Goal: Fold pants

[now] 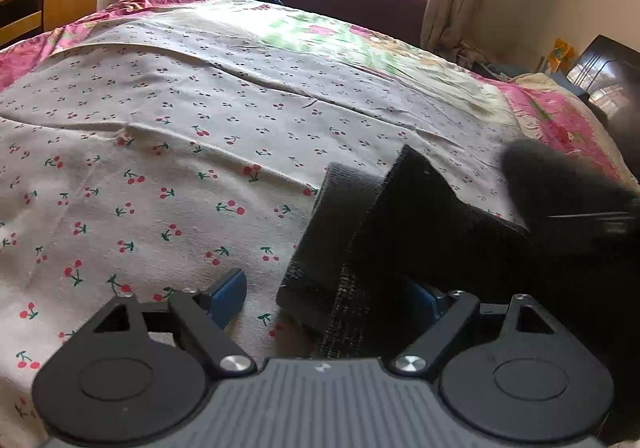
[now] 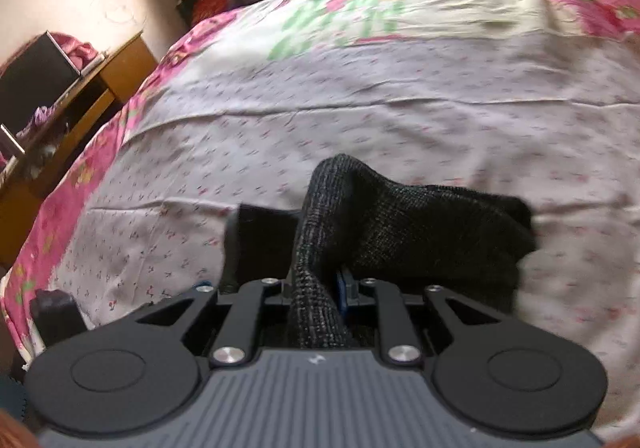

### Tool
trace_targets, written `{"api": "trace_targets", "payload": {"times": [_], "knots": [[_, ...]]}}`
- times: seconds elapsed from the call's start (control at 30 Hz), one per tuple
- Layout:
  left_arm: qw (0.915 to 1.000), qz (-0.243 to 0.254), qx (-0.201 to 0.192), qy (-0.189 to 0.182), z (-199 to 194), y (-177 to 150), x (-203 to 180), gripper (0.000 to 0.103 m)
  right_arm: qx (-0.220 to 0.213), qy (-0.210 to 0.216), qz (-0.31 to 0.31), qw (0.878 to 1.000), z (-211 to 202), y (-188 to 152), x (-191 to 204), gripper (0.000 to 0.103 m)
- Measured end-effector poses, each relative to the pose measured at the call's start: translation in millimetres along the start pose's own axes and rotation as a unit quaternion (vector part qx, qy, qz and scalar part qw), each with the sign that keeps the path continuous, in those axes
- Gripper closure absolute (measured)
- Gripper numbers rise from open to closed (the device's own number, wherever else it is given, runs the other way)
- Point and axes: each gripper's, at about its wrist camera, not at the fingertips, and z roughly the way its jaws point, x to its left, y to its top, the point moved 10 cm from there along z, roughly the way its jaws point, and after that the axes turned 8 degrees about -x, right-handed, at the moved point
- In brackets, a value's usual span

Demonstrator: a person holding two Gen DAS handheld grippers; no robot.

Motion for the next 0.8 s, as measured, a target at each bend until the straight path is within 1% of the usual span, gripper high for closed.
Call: {"api": "trace_targets", "payload": {"times": [0.07,0.13,0.17,0.37,0.47,0.53,0.6,0.67,0.7,0.77,0.8], "knots": [[0.9999,-0.007,0.0,-0.007,-3,0,1,0.006,0.011,-0.001,0.012,1.0,17,-5,11,0.085],[0.9997,-0.022,0.0,-0.015,-4,1,3,0.006,0.019,-0.005,0.006,1.0,30,-11,21,0.085],[0.9995,-0.028,0.0,-0.018,-4,1,5,0.006,0.016,-0.012,0.009,1.0,35,-12,24,0.085],[0.9987,-0.048,-0.004,-0.017,-7,3,13,0.006,-0.004,-0.011,0.06,0.998,53,0,34,0.085],[0.9975,-0.069,-0.012,-0.01,-9,7,24,0.006,-0.002,-0.006,0.051,0.999,59,0,42,0.085],[0.9959,-0.088,-0.011,-0.017,-9,7,30,0.006,0.004,-0.004,0.04,0.999,62,-1,45,0.085],[0.9946,-0.099,-0.017,-0.027,-13,9,31,0.006,0.008,-0.002,0.021,1.0,60,1,46,0.085],[0.9941,-0.1,-0.027,-0.032,-20,14,32,0.006,0.004,-0.007,-0.003,1.0,52,5,45,0.084],[0.9935,-0.1,-0.038,-0.037,-28,17,33,0.006,0.001,-0.009,-0.014,1.0,48,8,44,0.084],[0.9928,-0.093,-0.058,-0.049,-46,22,33,0.006,-0.002,-0.002,-0.032,0.999,39,12,44,0.082],[0.9929,-0.085,-0.062,-0.056,-54,21,30,0.006,-0.001,0.002,-0.038,0.999,36,13,44,0.078]]}}
